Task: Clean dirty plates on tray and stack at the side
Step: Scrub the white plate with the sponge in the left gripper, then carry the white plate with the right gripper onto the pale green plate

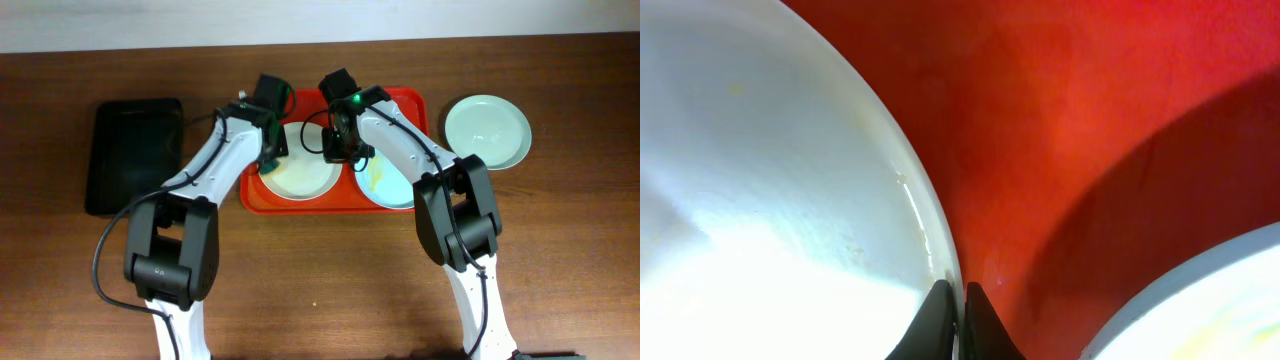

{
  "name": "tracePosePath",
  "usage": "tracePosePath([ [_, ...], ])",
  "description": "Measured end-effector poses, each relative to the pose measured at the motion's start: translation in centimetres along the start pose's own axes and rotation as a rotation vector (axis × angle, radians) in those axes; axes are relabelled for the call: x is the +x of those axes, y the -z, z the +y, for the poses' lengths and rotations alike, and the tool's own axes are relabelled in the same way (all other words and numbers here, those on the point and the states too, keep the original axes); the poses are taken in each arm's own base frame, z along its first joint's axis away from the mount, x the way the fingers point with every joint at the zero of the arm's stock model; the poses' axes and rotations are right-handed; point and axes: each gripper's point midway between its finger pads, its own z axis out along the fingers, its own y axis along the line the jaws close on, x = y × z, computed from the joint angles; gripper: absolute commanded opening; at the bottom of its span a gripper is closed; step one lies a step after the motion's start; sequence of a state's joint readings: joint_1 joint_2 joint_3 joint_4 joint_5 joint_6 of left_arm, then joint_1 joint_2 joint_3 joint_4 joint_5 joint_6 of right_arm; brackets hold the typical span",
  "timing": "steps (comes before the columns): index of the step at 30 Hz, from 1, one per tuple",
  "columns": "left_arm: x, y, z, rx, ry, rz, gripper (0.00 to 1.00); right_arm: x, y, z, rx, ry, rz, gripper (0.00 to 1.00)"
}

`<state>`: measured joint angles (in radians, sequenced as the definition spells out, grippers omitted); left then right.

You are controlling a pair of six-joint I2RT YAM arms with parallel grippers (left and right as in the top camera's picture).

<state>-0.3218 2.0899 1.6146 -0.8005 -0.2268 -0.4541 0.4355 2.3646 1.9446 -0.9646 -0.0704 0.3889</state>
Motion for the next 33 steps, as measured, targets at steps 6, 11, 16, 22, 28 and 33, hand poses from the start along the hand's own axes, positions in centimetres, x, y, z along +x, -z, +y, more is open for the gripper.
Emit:
tracePosePath([
  [6, 0.6, -3.1, -6.9, 0.334, 0.007, 0.087, 0.0, 0.0, 0.0, -0.2, 0.008, -0.002, -0.001, 0.05],
  [11, 1.2, -3.4, -5.2, 0.257, 0.012, 0.141, 0.0, 0.0, 0.0, -0.2, 0.007, -0.002, 0.0, 0.05],
  [16, -0.2, -1.5, -0.3, 0.051, 0.025, 0.131, 0.0, -0.1, 0.0, 0.0, -0.003, 0.0, -0.003, 0.05],
  [22, 2.7, -0.2, -8.3, 0.305, -0.05, 0.208, 0.0, 0.0, 0.0, 0.0, -0.002, -0.001, -0.001, 0.05],
  [28, 4.7, -1.8, -4.5, 0.076, -0.087, 0.258, 0.0, 0.1, 0.0, -0.1, 0.003, 0.0, 0.005, 0.05],
  [33, 2.4, -0.4, 1.5, -0.204, -0.115, 0.207, 0.0, 0.3, -0.1, 0.4, -0.014, 0.004, 0.008, 0.04],
])
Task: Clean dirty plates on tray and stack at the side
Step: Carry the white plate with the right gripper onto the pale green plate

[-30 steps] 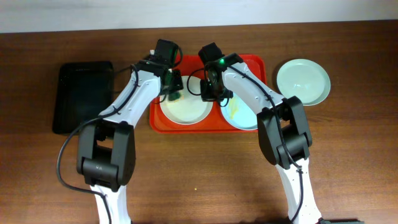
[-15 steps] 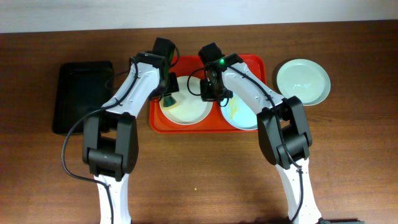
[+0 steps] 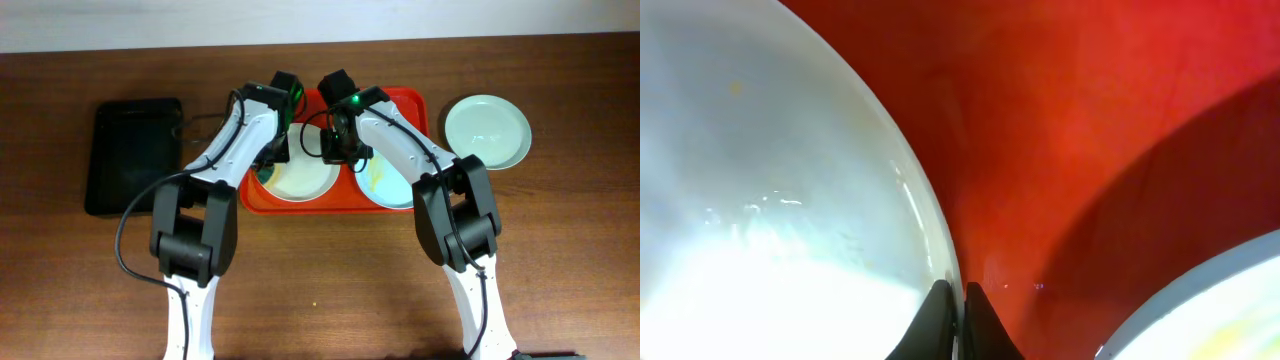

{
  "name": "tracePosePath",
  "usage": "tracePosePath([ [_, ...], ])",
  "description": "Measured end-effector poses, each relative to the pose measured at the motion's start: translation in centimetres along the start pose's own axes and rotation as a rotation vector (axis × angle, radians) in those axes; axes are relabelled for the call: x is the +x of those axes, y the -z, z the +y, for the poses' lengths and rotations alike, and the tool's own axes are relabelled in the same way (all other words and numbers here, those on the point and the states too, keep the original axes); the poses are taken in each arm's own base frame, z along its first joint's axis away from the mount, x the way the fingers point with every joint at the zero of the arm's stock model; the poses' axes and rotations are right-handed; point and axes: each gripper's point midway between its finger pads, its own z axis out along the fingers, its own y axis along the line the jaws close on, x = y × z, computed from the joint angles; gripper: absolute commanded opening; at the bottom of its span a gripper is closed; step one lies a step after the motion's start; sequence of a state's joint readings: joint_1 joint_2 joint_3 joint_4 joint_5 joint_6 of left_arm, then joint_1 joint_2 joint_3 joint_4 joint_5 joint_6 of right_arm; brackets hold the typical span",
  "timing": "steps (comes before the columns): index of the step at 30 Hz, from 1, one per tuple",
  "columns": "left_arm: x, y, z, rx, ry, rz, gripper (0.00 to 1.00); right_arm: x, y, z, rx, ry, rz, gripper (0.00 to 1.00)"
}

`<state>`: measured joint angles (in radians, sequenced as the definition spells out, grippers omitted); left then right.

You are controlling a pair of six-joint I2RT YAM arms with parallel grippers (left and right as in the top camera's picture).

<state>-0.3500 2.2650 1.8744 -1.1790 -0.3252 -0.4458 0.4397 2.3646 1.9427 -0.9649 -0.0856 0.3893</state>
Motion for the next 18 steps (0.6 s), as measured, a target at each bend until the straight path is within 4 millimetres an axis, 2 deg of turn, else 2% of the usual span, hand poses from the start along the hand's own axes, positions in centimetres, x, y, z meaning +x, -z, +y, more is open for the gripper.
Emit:
tracePosePath([
  [3, -2.2, 3.1, 1.0, 0.036, 0.036, -0.027, 0.0, 0.2, 0.1, -0.1, 0.007, 0.009, 0.009, 0.04],
  [4, -3.5, 4.9, 1.0, 0.095, 0.064, -0.053, 0.0, 0.7, 0.8, -0.4, 0.027, 0.023, 0.037, 0.04],
  [5, -4.1, 5.9, 1.2, 0.141, 0.084, -0.058, 0.0, 0.6, 1.5, -0.5, 0.037, 0.031, 0.039, 0.04],
  [6, -4.6, 6.3, 1.7, 0.181, 0.11, -0.053, 0.0, -0.2, 3.0, -0.6, 0.075, 0.051, 0.014, 0.04],
  [7, -4.9, 6.1, 2.5, 0.198, 0.135, -0.044, 0.0, -1.1, 5.2, -1.2, 0.151, 0.07, -0.028, 0.04],
  [9, -5.4, 4.7, 6.5, 0.199, 0.225, -0.003, 0.0, -3.3, 10.2, -1.3, 0.32, 0.138, -0.168, 0.04],
  [10, -5.5, 3.6, 9.9, 0.187, 0.296, 0.025, 0.0, -4.8, 13.8, -0.2, 0.422, 0.209, -0.287, 0.04],
  [12, -5.4, 1.9, 15.2, 0.165, 0.408, 0.06, 0.0, -6.0, 20.1, 1.8, 0.725, 0.406, -0.471, 0.04],
  [13, -5.2, 1.5, 16.5, 0.161, 0.437, 0.069, 0.0, -6.0, 21.9, 2.9, 0.834, 0.466, -0.524, 0.04],
  [14, -5.1, 1.1, 17.9, 0.164, 0.471, 0.08, 0.0, -5.5, 25.0, 5.2, 1.035, 0.567, -0.6, 0.04],
  [17, -4.8, 0.6, 19.6, 0.184, 0.519, 0.096, 0.0, -4.6, 28.4, 8.7, 1.22, 0.644, -0.684, 0.04],
  [18, -4.8, 0.6, 19.7, 0.188, 0.521, 0.099, 0.0, -4.3, 29.0, 9.3, 1.255, 0.668, -0.683, 0.04],
])
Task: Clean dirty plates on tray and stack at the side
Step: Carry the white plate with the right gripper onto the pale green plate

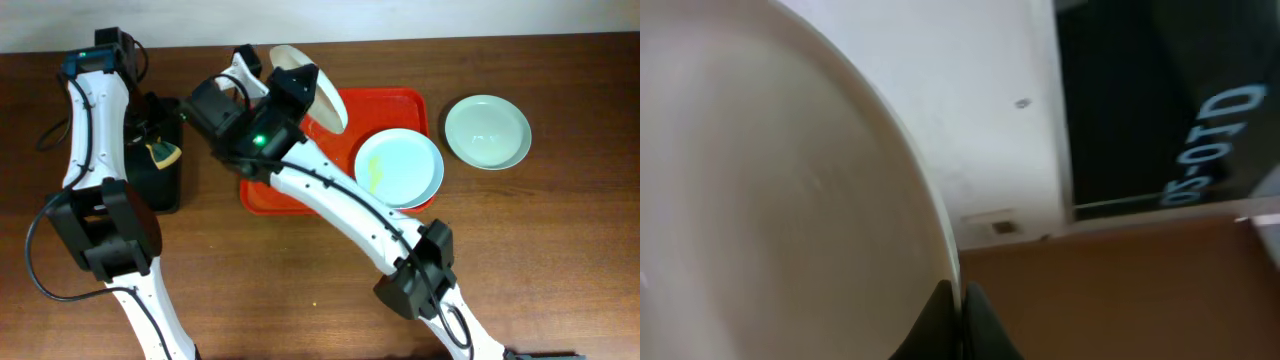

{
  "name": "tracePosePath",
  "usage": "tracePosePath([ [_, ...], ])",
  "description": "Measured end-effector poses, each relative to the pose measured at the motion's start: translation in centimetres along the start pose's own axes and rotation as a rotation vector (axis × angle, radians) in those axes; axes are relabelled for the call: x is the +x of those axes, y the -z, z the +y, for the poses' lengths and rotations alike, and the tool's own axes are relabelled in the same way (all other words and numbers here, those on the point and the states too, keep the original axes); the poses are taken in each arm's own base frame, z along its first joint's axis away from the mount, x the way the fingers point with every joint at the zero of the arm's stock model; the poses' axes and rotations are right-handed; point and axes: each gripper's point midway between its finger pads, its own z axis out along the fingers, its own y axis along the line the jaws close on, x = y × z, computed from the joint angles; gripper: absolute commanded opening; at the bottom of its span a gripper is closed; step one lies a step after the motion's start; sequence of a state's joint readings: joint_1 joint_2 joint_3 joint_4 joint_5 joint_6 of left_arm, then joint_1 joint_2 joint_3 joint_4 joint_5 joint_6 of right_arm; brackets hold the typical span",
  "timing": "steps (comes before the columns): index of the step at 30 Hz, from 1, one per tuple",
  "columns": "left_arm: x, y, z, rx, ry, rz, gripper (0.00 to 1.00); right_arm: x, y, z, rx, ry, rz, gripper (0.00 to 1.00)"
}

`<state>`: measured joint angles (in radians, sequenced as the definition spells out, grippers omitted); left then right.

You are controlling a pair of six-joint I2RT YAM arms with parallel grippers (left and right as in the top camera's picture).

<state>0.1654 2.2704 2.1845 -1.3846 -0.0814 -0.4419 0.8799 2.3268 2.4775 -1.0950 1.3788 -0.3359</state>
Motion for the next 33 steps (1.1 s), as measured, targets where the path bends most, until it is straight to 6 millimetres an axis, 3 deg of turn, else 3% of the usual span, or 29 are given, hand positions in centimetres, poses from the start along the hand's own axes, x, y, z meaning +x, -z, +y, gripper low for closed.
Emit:
tracePosePath([
  [4, 0.4, 0.0, -0.8, 0.044, -0.003, 0.022, 0.0, 0.3, 0.3, -1.9, 0.108, 0.048, 0.035, 0.04],
  [5, 0.5, 0.0, -0.9, 0.049, -0.002, 0.026, 0.0, 0.5, 0.0, -1.1, 0.061, 0.007, 0.025, 0.04],
  [6, 0.6, 0.0, -0.9, 0.05, -0.003, 0.029, 0.0, 1.0, -0.5, 1.0, -0.065, -0.003, 0.013, 0.04],
  [7, 0.8, 0.0, -0.9, 0.049, -0.003, 0.037, 0.0, 1.9, -2.2, 4.3, -0.25, -0.049, 0.037, 0.04],
  [8, 0.9, 0.0, -0.8, 0.047, -0.003, 0.043, 0.0, 4.5, -5.1, 7.1, -0.397, -0.08, 0.131, 0.04],
  [10, 1.1, 0.1, -1.1, 0.061, -0.003, 0.052, 0.0, 8.1, -8.8, 7.5, -0.459, -0.2, 0.279, 0.04],
  [12, 1.2, 0.1, -1.3, 0.07, -0.005, 0.056, 0.0, 9.0, -10.3, 7.3, -0.494, -0.3, 0.323, 0.04],
  [14, 1.4, 0.1, -1.7, 0.076, -0.011, 0.06, 0.0, 11.6, -13.6, 7.2, -0.631, -0.444, 0.42, 0.04],
  [16, 1.6, 0.2, -2.1, 0.078, -0.022, 0.06, 0.0, 16.8, -18.5, 7.0, -0.901, -0.685, 0.57, 0.04],
  [17, 1.7, 0.2, -2.4, 0.079, -0.029, 0.058, 0.0, 20.1, -21.2, 5.9, -1.001, -0.84, 0.627, 0.04],
  [20, 2.3, 0.3, -4.0, 0.088, -0.066, 0.049, 0.0, 33.2, -27.1, 1.5, -1.042, -1.214, 0.808, 0.04],
  [22, 2.7, 0.5, -5.3, 0.096, -0.094, 0.039, 0.0, 36.9, -27.7, 2.7, -1.026, -1.256, 0.883, 0.04],
  [25, 3.8, 0.7, -7.3, 0.104, -0.146, 0.034, 0.0, 40.5, -28.8, 6.6, -1.011, -1.292, 0.937, 0.04],
  [26, 4.2, 0.7, -8.0, 0.108, -0.175, 0.031, 0.0, 41.5, -29.0, 8.5, -1.004, -1.307, 0.959, 0.18],
  [27, 4.6, 0.8, -8.8, 0.112, -0.202, 0.028, 0.0, 42.0, -28.9, 9.5, -1.005, -1.313, 0.975, 0.18],
  [30, 4.9, 0.9, -9.3, 0.115, -0.221, 0.024, 0.0, 42.4, -28.1, 10.0, -1.014, -1.311, 1.017, 0.66],
  [32, 4.9, 0.9, -9.3, 0.115, -0.221, 0.024, 0.0, 42.5, -27.0, 9.6, -1.026, -1.315, 1.073, 0.68],
  [33, 4.9, 0.9, -9.3, 0.115, -0.221, 0.023, 0.0, 41.9, -26.5, 7.6, -1.004, -1.348, 1.071, 0.69],
])
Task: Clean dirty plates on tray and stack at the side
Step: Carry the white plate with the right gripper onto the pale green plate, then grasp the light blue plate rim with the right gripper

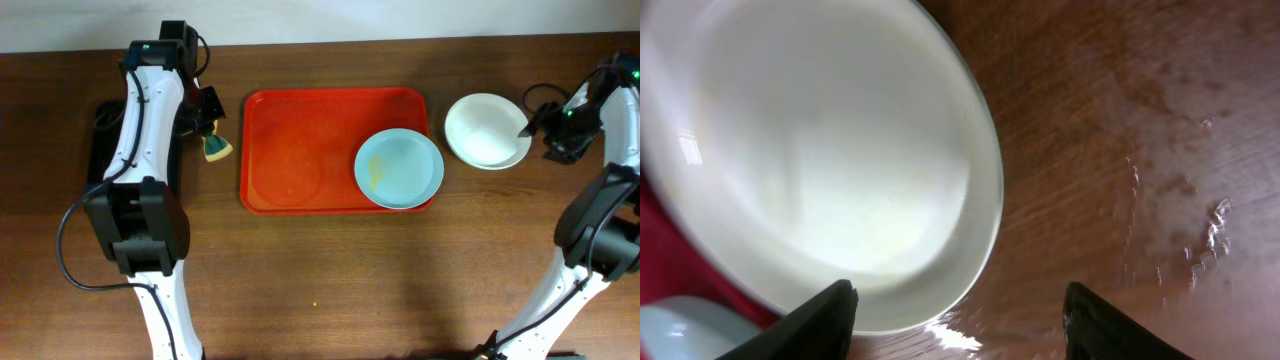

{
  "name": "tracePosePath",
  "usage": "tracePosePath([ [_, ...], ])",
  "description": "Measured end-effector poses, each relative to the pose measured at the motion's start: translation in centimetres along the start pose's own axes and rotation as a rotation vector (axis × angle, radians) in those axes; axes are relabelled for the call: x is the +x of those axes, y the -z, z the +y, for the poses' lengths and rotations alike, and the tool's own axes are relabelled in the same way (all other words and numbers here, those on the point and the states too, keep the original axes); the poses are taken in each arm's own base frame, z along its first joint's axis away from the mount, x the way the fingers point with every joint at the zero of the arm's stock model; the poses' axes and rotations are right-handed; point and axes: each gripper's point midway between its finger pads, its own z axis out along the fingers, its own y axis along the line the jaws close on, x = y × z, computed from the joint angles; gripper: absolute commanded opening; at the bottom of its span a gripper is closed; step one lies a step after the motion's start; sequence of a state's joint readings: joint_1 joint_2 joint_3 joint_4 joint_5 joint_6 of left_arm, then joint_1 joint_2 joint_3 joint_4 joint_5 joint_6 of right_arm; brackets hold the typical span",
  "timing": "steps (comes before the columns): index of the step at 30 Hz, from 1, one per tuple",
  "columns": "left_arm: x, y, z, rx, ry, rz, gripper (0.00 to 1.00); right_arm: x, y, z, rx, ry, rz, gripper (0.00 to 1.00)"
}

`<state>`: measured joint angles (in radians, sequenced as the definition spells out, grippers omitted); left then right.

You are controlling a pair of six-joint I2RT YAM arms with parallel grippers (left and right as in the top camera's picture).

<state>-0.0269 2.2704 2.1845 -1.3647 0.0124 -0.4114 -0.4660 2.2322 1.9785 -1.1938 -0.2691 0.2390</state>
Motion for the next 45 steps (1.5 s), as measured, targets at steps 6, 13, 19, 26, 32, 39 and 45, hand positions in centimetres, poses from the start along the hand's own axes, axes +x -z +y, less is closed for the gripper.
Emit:
tracePosePath([
  [6, 0.0, 0.0, 0.0, 0.0, -0.003, 0.001, 0.0, 7.0, 15.4, 11.5, -0.079, 0.235, -0.239, 0.99],
  [13, 0.0, 0.0, 0.0, 0.0, -0.003, 0.001, 0.0, 15.8, -0.7, 12.4, 0.106, 0.333, 0.09, 0.69],
  [19, 0.0, 0.0, 0.0, 0.0, -0.003, 0.001, 0.0, 17.4, -6.4, 9.2, 0.172, 0.224, 0.077, 0.4],
  [26, 0.0, 0.0, 0.0, 0.0, -0.003, 0.001, 0.0, 18.0, -7.4, 9.3, 0.168, 0.232, 0.067, 0.04],
  [32, 0.0, 0.0, 0.0, 0.0, -0.003, 0.0, 0.0, 18.0, -5.9, 14.9, 0.002, 0.383, 0.059, 0.04],
  [39, 0.0, 0.0, 0.0, 0.0, -0.003, 0.0, 0.0, 21.2, -8.5, 23.5, -0.146, 0.583, -0.031, 0.06],
  [45, 0.0, 0.0, 0.0, 0.0, -0.003, 0.0, 0.0, 21.6, -10.9, 21.5, -0.061, 0.639, 0.031, 0.66],
])
